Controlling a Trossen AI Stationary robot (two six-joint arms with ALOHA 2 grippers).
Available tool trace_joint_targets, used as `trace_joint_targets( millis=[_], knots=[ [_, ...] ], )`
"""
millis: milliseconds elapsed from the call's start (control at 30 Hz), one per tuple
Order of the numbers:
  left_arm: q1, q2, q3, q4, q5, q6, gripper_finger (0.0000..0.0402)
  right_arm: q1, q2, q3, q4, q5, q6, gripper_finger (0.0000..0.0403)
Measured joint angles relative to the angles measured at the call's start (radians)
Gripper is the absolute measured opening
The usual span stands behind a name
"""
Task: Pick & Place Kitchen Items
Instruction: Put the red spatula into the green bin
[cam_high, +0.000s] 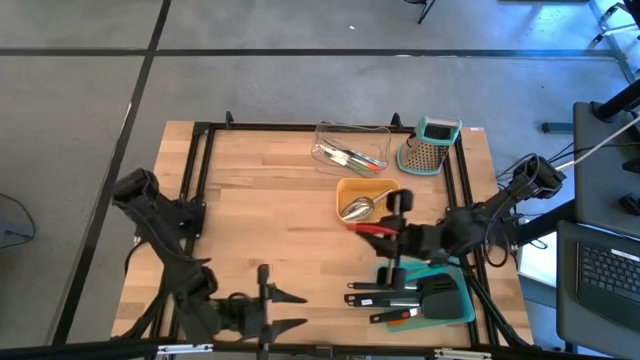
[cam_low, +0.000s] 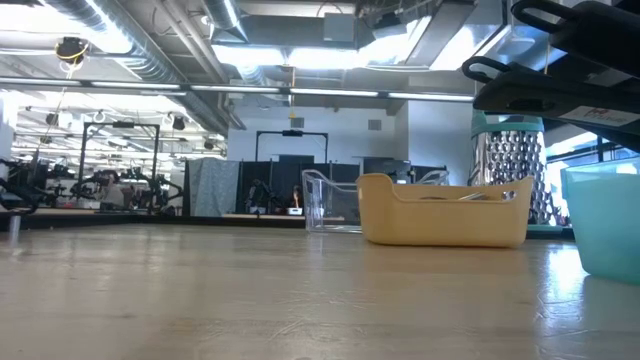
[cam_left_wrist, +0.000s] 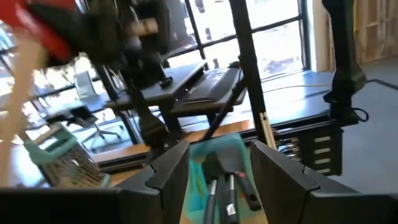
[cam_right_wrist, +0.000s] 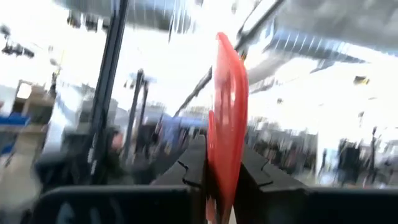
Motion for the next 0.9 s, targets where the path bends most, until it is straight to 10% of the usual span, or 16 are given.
trace_joint_targets(
  millis=[333,733,900],
  knots=[
    [0.182,0.066,0.0,0.027,0.219,-0.128,0.0161,0.045,0.0,0.0,0.344,-0.106,-0.308,0.0035],
    [0.237,0.115,-0.006,0.08,0.167,-0.052,0.0113,0.178,-0.048,0.0,0.396,-0.124,-0.534,0.0035],
    [0.283,0.113,-0.171,0.41,0.215,-0.023,0.0089,0.199,-0.048,0.0,0.4,-0.113,-0.546,0.0035]
  ],
)
